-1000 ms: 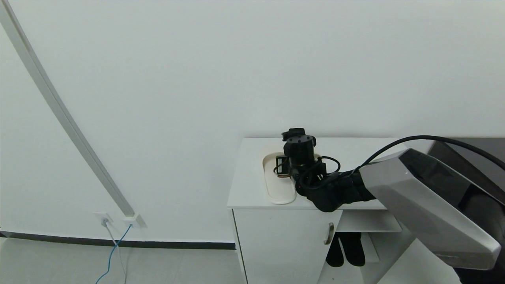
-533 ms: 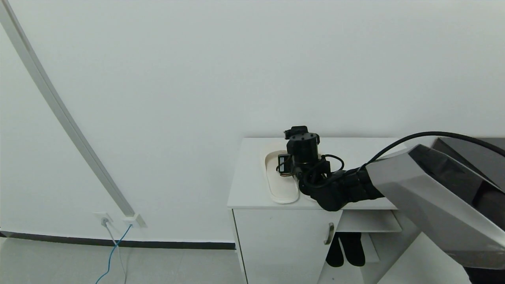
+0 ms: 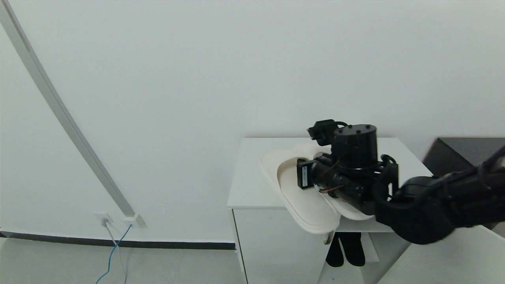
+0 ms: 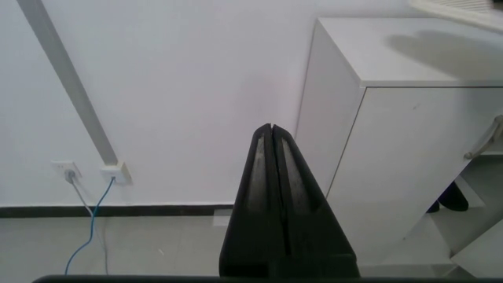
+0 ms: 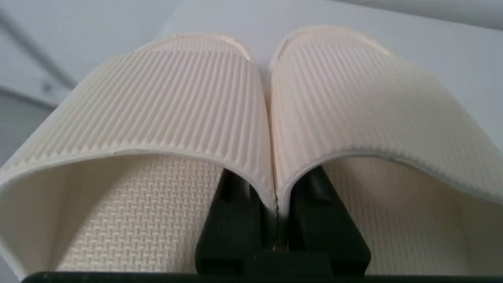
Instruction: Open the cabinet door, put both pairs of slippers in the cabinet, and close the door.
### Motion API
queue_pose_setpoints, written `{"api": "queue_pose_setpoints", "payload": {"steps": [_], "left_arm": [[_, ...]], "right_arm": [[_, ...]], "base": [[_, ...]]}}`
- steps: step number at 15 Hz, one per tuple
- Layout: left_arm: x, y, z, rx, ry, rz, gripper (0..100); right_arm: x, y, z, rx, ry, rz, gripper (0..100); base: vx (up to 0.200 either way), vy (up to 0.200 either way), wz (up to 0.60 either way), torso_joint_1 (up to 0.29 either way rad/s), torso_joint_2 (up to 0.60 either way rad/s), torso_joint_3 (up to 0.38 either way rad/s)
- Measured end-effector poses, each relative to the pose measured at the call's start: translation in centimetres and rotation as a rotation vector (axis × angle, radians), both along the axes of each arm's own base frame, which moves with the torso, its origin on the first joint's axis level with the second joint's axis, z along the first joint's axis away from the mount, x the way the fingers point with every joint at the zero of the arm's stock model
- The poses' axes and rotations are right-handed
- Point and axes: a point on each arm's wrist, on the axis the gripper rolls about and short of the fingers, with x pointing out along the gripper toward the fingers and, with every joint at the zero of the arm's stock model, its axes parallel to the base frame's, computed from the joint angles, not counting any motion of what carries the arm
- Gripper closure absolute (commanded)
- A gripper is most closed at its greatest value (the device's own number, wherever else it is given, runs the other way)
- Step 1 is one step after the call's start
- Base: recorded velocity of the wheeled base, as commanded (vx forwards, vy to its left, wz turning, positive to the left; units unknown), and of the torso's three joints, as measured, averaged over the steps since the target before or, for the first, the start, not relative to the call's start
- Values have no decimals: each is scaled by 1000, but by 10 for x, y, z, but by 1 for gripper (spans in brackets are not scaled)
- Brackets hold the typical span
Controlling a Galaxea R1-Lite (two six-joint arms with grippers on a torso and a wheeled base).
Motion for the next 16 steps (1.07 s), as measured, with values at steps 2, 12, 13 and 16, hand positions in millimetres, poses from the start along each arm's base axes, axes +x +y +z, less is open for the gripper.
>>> {"api": "queue_pose_setpoints", "payload": {"steps": [2,12,13,16], "left_arm": [[0,0,0,0,0,0,100],[0,0,0,-3,0,0,100],[0,0,0,-4,0,0,100],[0,0,0,-5,0,0,100]], "right_arm": [[-39,-18,8,-7,-13,101,100],[-100,-52,8,-74,-178,280,100],[-100,-52,7,-76,-177,279,100],[-100,-52,6,-79,-172,280,100]], "base": [[0,0,0,0,0,0],[0,0,0,0,0,0],[0,0,0,0,0,0],[-200,0,0,2,2,1]]}}
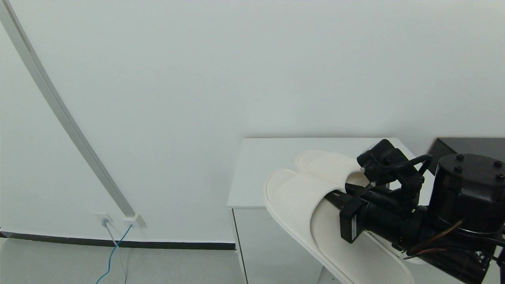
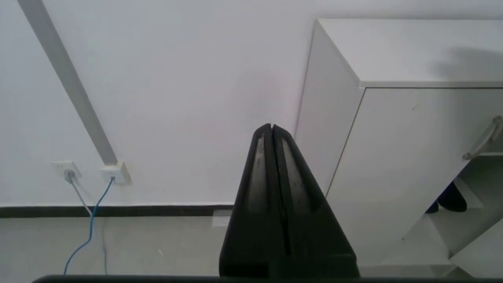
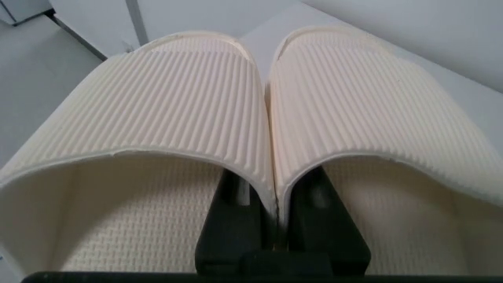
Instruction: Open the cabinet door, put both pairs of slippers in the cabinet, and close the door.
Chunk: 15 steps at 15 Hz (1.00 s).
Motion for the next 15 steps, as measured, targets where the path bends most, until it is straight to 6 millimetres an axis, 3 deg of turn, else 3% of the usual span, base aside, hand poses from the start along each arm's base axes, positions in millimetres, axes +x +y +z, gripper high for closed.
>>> {"api": "queue_pose_setpoints", "payload": {"steps": [7,15], "left_arm": [[0,0,0,0,0,0,100],[0,0,0,0,0,0,100]], "right_arm": [[0,0,-3,-10,7,-1,100],[-2,-1,-7,-23,15,3,100]], "base": [[-200,0,0,3,5,3],[0,0,0,0,0,0]]}}
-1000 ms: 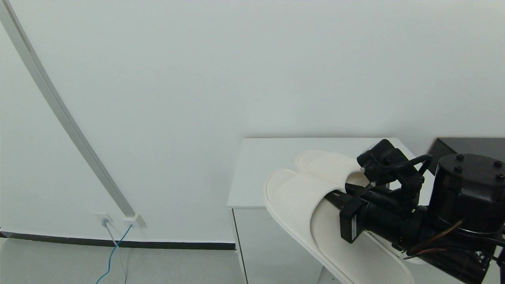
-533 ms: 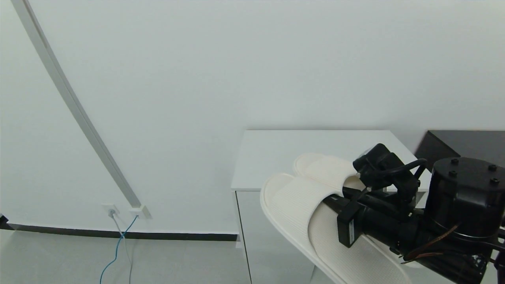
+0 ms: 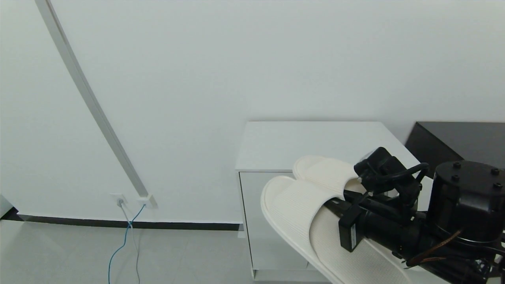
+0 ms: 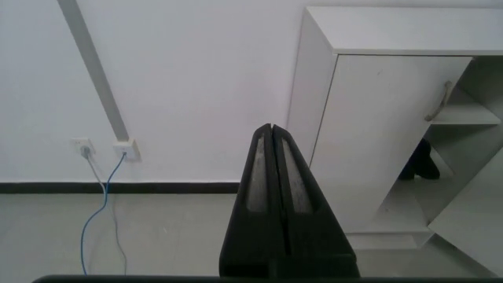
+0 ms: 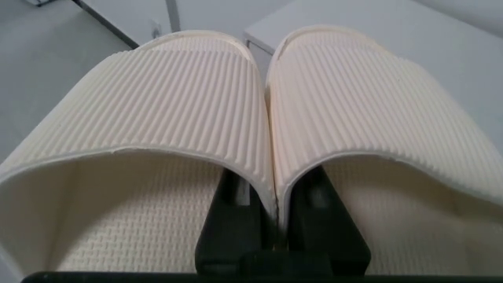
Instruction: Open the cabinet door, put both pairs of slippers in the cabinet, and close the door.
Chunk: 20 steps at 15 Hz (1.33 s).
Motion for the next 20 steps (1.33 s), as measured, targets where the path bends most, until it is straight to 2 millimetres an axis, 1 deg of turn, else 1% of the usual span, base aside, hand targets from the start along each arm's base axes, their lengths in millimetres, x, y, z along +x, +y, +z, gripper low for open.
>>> {"api": "queue_pose_setpoints", "payload": {"steps": [7,20], "left_arm": [[0,0,0,0,0,1,100],[0,0,0,0,0,0,100]], "right_arm": [[0,0,-2,-12,2,0,100],[0,-1,-5,-21,9,-3,100]], "base": [[0,0,0,0,0,0],[0,-200,0,3,2,1]]}}
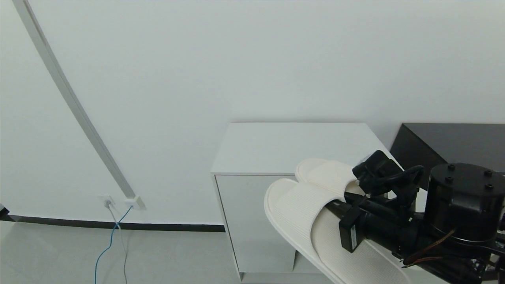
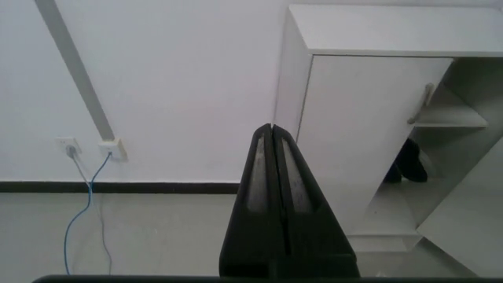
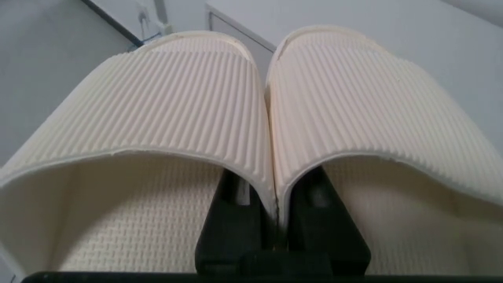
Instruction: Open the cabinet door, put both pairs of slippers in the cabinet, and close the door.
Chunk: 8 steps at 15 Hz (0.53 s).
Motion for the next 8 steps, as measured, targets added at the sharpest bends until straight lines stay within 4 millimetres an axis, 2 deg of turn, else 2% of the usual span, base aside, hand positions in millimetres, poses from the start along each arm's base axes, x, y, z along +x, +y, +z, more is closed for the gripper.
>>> {"api": "queue_pose_setpoints", "payload": {"steps": [4,8], "left_arm": [[0,0,0,0,0,0,100],[0,0,0,-1,0,1,100]], "right_arm": [[0,0,-1,1,4,2,100],[-1,-1,-3,-2,10,5,100]], "base": [[0,-200,0,1,-1,5],[0,0,0,0,0,0]]}}
